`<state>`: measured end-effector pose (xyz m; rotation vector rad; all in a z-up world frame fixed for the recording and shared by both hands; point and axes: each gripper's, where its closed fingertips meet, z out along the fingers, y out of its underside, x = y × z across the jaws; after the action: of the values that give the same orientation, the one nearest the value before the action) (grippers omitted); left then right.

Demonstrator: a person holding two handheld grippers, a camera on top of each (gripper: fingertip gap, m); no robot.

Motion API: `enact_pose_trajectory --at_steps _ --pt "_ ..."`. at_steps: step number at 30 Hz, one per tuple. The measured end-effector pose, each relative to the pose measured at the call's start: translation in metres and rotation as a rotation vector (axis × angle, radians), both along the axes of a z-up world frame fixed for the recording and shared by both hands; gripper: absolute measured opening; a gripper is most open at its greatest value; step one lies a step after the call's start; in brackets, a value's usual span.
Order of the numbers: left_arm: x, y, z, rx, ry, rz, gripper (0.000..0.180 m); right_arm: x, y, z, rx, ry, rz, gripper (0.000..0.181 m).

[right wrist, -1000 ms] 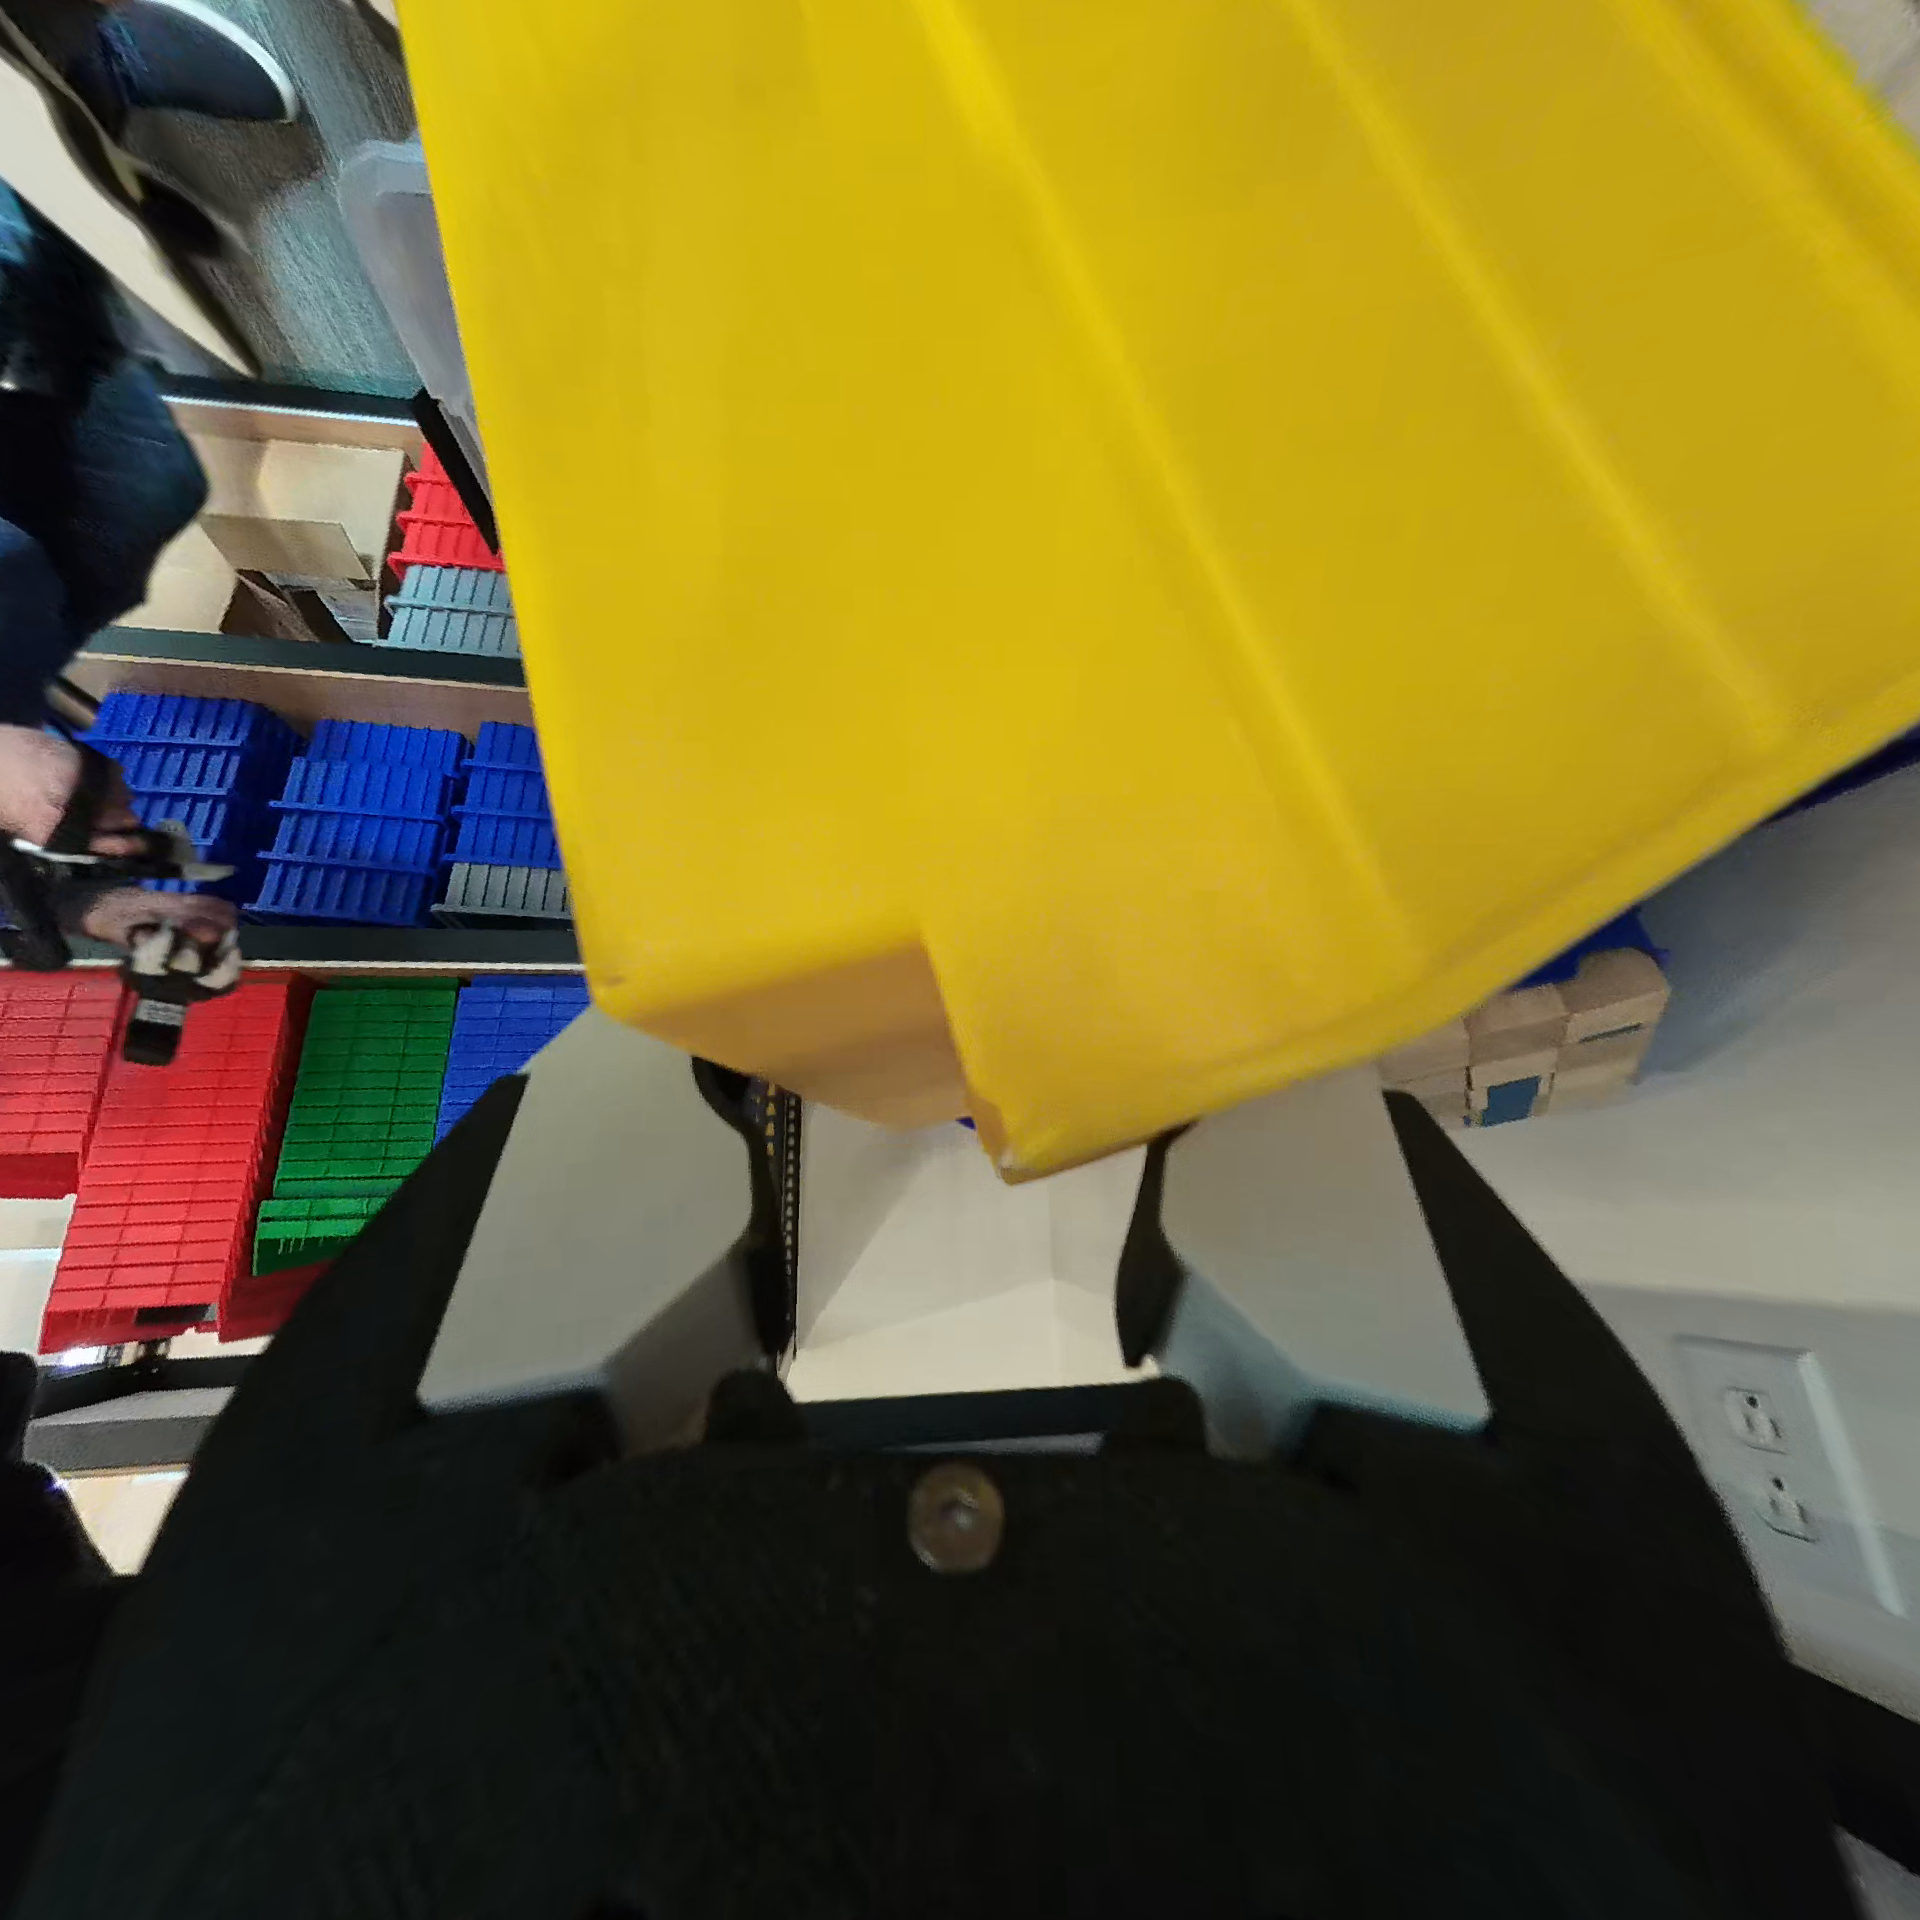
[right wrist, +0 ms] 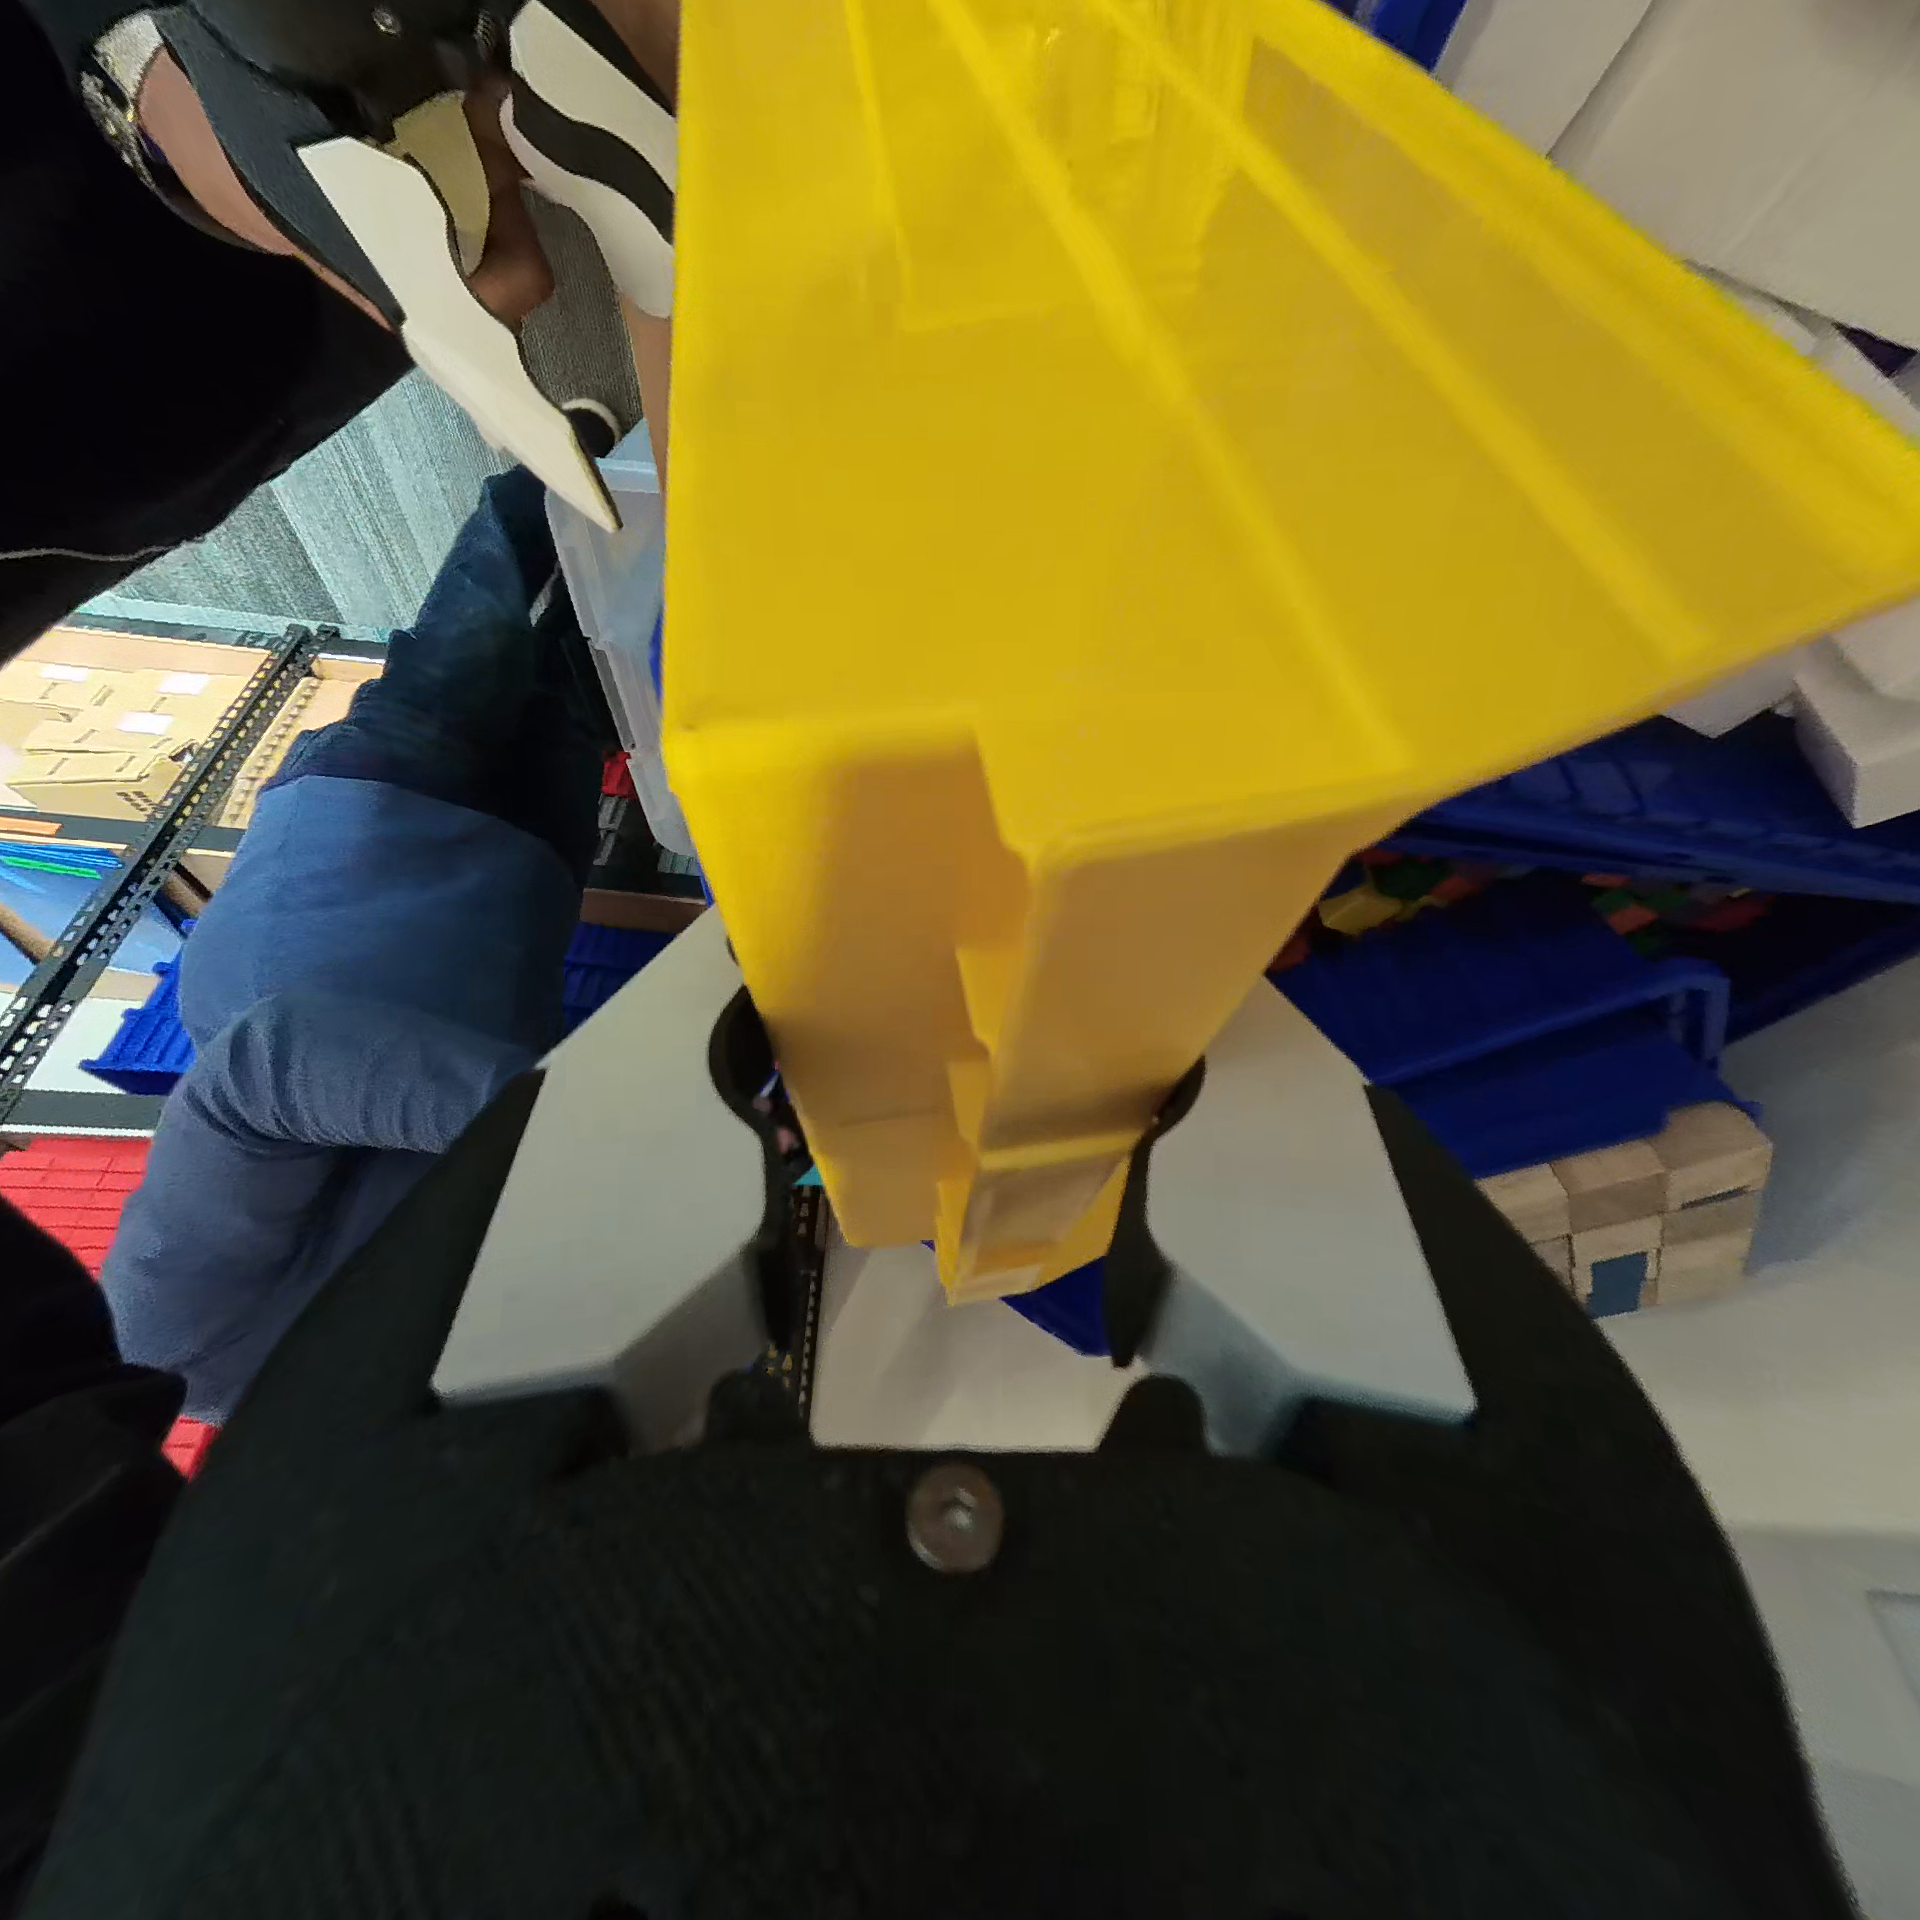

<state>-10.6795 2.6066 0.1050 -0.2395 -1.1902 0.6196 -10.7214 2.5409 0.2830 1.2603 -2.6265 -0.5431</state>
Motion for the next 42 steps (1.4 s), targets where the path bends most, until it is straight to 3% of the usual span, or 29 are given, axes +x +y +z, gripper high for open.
enact_pose_trajectory --at_steps 12,17,29,33,42 --pt "0.018 0.030 0.038 -0.055 0.077 0.010 0.088 0.011 -0.001 0.029 -0.024 -0.123 -0.089 0.072" --pt "0.014 0.018 0.029 0.004 0.046 0.021 0.088 0.007 -0.009 0.019 -0.021 -0.124 -0.083 0.072" --pt "0.010 0.023 0.017 -0.057 0.005 0.045 0.087 0.005 0.028 0.018 -0.096 -0.074 0.004 0.072" --pt "0.013 0.021 0.019 -0.127 0.032 0.066 0.081 -0.005 0.085 0.021 -0.295 -0.076 0.053 0.071" --pt "0.001 0.033 0.035 -0.313 0.028 0.071 0.078 0.015 0.211 -0.020 -1.040 -0.001 0.331 0.070"
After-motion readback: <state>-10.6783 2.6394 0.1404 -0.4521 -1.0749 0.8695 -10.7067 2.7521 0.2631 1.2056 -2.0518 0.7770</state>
